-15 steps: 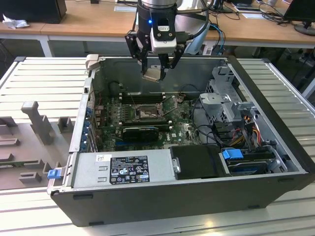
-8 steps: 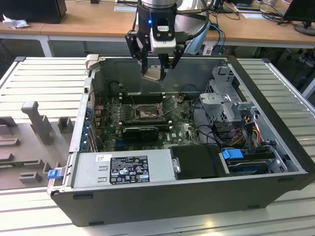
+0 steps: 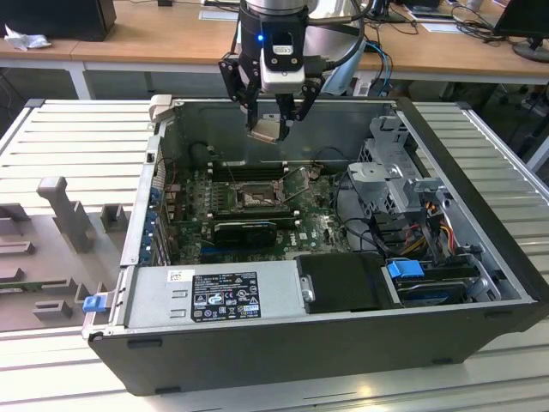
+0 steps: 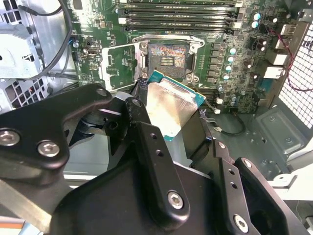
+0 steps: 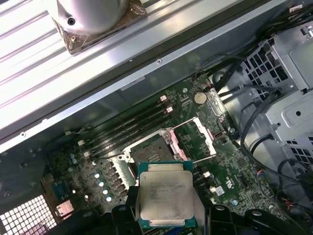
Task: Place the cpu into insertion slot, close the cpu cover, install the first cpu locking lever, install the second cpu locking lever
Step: 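Place the cpu into insertion slot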
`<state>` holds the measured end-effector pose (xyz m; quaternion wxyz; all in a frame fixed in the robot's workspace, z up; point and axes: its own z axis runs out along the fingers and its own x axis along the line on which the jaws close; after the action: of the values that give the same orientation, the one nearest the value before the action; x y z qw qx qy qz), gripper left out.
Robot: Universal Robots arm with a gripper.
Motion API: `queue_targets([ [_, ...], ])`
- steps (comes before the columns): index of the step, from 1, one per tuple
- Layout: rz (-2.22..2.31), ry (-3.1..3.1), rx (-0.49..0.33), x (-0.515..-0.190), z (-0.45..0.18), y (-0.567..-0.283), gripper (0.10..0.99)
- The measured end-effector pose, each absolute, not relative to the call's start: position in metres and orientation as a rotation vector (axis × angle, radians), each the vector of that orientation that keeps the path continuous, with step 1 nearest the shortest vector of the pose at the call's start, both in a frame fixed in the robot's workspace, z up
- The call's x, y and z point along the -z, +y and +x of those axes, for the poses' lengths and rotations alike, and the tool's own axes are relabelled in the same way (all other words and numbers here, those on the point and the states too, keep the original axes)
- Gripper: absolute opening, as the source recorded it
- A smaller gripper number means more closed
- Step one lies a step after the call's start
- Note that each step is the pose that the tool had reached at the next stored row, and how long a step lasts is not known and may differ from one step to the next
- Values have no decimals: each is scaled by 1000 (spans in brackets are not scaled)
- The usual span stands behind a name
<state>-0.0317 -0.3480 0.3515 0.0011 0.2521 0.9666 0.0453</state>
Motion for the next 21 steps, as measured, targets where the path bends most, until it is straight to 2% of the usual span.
queue_targets([
  [21, 851, 3017, -142, -351, -32, -348, 525],
])
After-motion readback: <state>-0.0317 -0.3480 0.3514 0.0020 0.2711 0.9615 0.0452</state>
